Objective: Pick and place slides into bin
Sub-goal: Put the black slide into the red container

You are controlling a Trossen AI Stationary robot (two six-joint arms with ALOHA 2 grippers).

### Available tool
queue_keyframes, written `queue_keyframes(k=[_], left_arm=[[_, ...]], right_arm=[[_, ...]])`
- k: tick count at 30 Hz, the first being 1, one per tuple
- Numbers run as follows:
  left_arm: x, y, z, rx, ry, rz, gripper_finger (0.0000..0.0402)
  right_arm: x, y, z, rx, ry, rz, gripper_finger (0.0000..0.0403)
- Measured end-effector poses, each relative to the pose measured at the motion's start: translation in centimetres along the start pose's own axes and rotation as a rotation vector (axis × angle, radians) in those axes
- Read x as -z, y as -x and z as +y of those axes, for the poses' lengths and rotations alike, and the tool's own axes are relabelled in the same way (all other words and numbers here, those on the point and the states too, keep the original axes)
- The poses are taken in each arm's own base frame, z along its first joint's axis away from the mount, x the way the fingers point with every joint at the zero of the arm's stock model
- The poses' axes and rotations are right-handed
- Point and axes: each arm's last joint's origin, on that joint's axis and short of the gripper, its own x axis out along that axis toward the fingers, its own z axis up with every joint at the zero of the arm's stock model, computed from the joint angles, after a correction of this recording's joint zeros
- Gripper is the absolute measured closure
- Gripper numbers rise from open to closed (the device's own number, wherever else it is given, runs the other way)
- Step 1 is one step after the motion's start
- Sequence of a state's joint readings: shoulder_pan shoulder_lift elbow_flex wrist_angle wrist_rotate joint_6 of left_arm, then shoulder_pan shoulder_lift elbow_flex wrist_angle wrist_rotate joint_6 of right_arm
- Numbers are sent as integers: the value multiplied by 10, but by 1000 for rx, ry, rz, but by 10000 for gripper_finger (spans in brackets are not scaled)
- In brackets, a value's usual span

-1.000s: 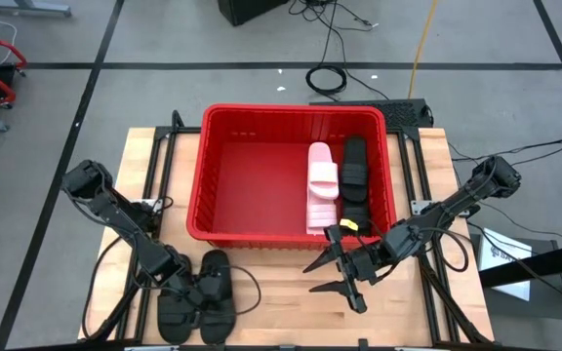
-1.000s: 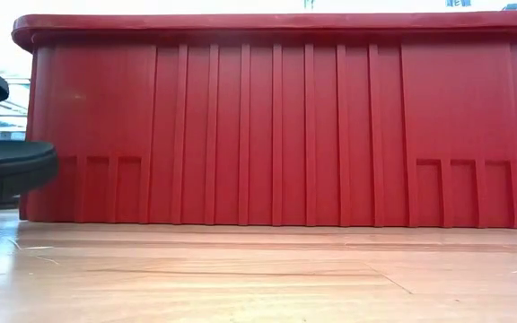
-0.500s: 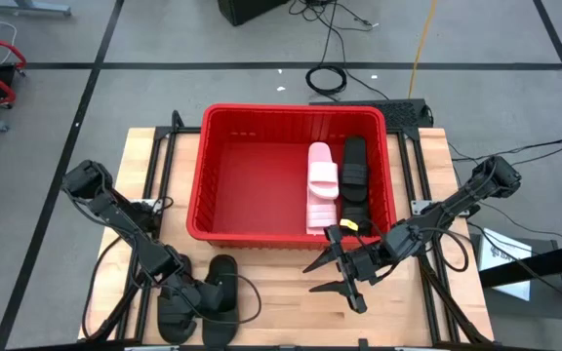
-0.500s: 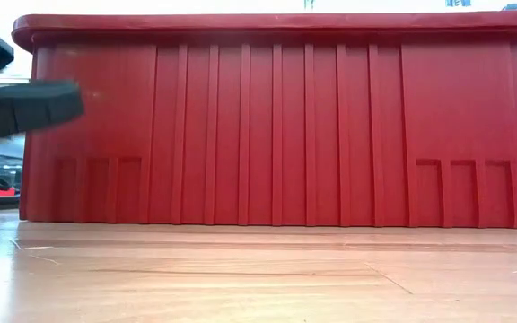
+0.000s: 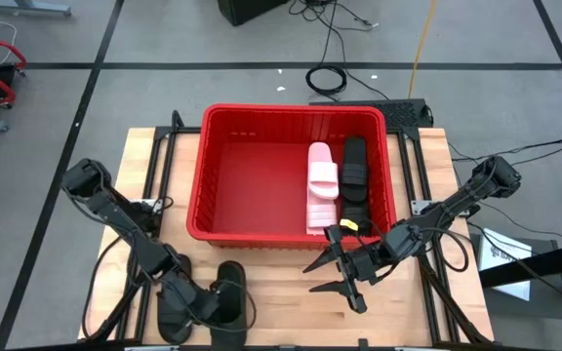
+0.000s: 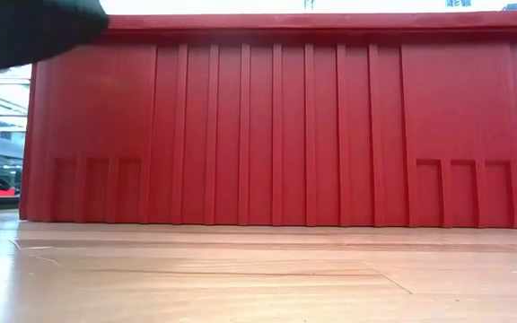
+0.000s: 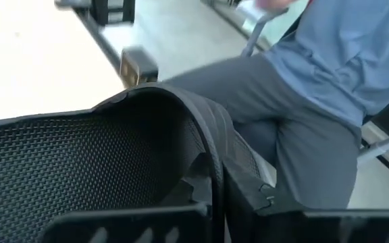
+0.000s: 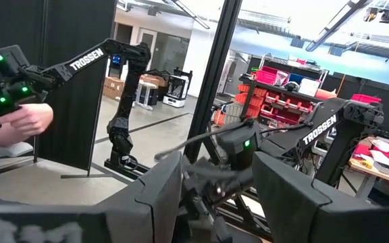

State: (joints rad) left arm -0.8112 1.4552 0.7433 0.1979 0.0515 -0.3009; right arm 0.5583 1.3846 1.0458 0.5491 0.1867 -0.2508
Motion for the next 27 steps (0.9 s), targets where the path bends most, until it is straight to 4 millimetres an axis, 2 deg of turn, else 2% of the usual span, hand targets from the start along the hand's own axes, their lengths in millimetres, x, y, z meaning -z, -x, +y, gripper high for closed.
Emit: queue_keyframes(k=[9,15,27], left_arm=[[-23,22,-19,63,-235,-201,395],[-35,45,-20,28,-298,-271,388],[-55,120,10,-121,-278,-341,394]], right_arm=[[0,0,0,0,-2,0,232],[1,0,0,-1,-11,6,232],[2,0,1,-6,12,22,232]])
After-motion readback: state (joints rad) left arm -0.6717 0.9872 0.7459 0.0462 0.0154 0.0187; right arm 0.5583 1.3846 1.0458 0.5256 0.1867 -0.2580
